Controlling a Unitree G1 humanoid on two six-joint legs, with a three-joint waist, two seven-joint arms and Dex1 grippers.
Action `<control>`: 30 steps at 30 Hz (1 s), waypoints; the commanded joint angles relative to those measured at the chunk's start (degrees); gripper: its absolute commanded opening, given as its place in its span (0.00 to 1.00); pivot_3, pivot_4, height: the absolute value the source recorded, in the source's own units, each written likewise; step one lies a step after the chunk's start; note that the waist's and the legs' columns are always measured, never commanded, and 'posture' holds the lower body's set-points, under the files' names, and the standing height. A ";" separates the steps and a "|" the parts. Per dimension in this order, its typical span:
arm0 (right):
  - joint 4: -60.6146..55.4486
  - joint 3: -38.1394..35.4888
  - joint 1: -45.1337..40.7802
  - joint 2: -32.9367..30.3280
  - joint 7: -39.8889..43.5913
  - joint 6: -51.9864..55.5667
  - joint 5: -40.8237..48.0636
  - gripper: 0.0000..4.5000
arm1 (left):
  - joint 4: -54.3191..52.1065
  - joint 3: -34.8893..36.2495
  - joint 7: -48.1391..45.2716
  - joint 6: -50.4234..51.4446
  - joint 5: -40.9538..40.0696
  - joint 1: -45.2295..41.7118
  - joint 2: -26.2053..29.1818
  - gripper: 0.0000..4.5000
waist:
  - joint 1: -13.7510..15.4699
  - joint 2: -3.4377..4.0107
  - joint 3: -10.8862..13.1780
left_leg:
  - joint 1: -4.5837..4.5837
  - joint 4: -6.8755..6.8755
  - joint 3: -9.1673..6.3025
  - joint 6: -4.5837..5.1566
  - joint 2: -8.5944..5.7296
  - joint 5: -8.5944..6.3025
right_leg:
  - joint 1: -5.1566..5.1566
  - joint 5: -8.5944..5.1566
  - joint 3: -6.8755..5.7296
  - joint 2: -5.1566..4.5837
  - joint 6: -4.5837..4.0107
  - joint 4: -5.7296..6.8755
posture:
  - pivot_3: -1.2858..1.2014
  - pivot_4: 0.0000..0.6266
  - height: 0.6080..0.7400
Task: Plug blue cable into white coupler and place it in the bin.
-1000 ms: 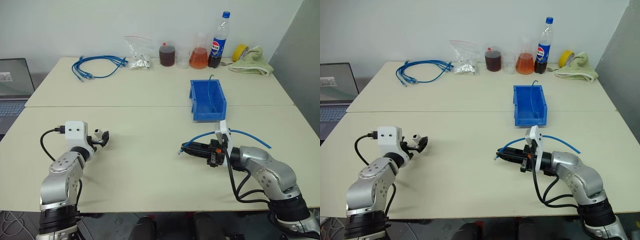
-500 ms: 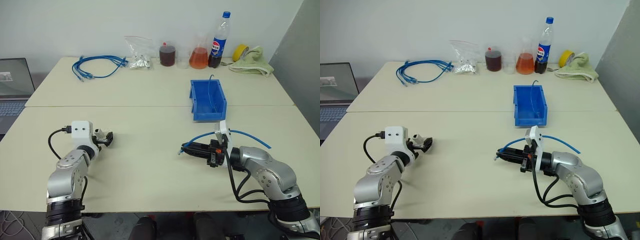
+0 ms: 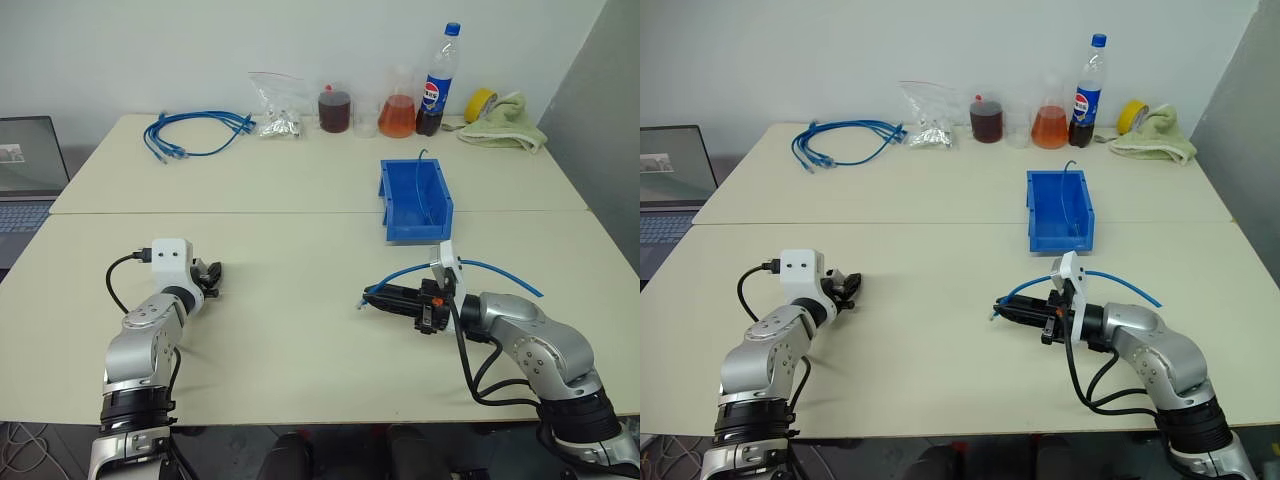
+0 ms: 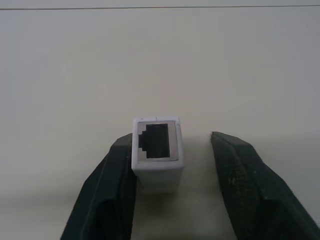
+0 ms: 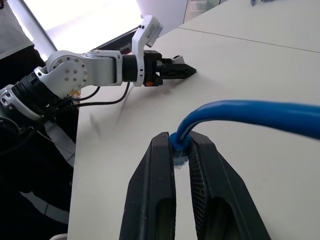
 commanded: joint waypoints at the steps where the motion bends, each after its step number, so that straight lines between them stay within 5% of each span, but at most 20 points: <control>1: -1.91 -0.99 0.08 -0.30 0.18 -0.36 0.58 0.02 | -1.62 0.03 0.57 -0.73 0.83 0.60 0.15 0.28 | 0.00 0.00 0.00 | 0.00 0.00 0.00 0.00 0.00 0.00 | 0.00 0.00 0.00 0.00 0.00 0.00 | 0.52 0.24 1.00; 5: -1.86 -1.03 0.14 -0.41 0.27 -0.37 0.60 0.02 | -4.03 -0.45 1.43 0.02 0.96 1.96 -0.94 0.14 | -0.01 0.00 0.00 | 0.00 0.00 0.00 0.00 0.00 0.00 | 0.00 0.00 0.01 0.00 0.00 0.00 | 0.52 0.24 1.00; 20: -1.61 -3.67 1.49 -4.60 2.18 0.20 1.53 0.02 | -26.18 -10.01 8.49 10.31 0.85 10.05 -14.66 0.14 | 0.25 -0.13 0.07 | -0.02 0.02 0.08 0.02 -0.10 -0.01 | 0.05 0.01 -0.01 -0.26 0.03 -0.02 | 0.52 0.24 1.00; 30: -2.95 -4.15 3.32 -6.27 3.01 1.20 2.52 0.02 | -37.58 -10.86 10.94 17.15 1.44 16.25 -15.08 0.14 | 0.16 -0.15 0.08 | 0.00 0.02 0.15 0.04 -0.09 -0.03 | 0.07 0.01 0.00 -0.11 0.03 -0.01 | 0.52 0.24 1.00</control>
